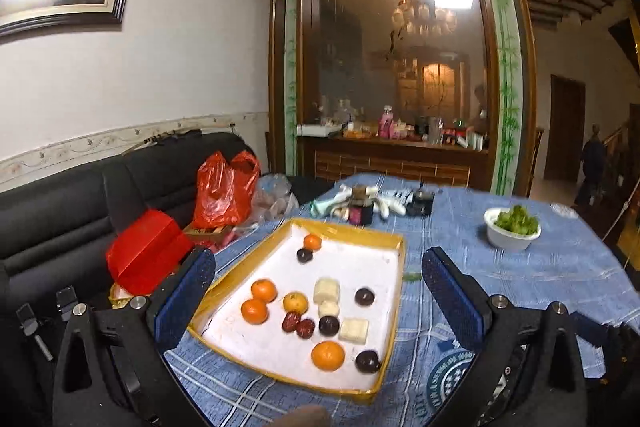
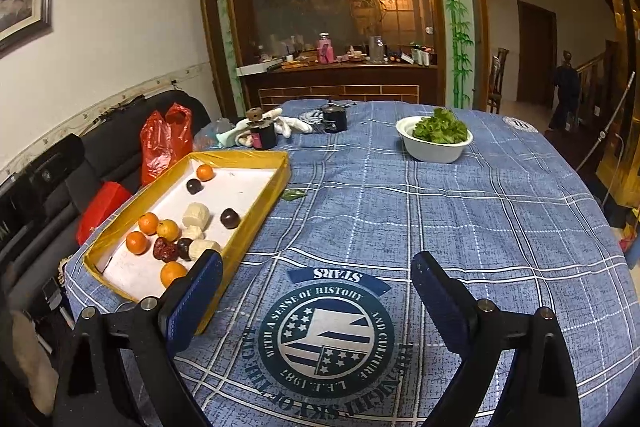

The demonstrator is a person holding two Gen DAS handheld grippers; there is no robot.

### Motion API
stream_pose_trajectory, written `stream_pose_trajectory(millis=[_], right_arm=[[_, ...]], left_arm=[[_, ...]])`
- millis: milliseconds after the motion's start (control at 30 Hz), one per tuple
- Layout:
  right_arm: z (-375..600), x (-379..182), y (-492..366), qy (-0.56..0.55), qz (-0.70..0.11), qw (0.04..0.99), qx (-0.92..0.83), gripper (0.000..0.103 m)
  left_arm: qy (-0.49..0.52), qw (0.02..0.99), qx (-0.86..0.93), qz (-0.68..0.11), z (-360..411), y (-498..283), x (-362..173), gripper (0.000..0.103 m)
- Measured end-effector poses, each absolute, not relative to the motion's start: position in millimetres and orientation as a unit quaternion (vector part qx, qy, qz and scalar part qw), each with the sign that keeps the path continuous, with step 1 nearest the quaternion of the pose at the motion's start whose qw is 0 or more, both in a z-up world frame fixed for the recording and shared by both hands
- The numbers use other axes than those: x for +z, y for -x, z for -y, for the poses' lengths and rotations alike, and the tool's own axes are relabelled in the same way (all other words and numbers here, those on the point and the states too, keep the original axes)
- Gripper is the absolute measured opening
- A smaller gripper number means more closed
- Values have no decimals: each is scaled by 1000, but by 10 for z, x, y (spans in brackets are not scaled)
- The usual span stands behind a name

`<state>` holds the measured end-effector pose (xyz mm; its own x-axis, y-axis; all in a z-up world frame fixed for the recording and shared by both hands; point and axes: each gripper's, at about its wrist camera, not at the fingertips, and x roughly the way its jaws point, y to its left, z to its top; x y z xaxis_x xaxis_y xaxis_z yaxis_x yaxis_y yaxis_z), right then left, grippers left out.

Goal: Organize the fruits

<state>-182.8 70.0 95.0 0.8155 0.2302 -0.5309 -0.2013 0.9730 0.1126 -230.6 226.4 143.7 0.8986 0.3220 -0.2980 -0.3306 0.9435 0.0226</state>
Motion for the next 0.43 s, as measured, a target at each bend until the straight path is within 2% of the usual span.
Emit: stream_pose_trajectory(millis=[200, 433], right_arm=[[-808, 922, 1835, -8, -286, 949, 130, 101], [-832, 920, 1774, 8, -294, 945, 142, 101]], left_arm=[[49, 964, 90, -244, -2303, 2055, 1315, 103], [30, 964, 86, -251, -2163, 1959, 1366, 103]])
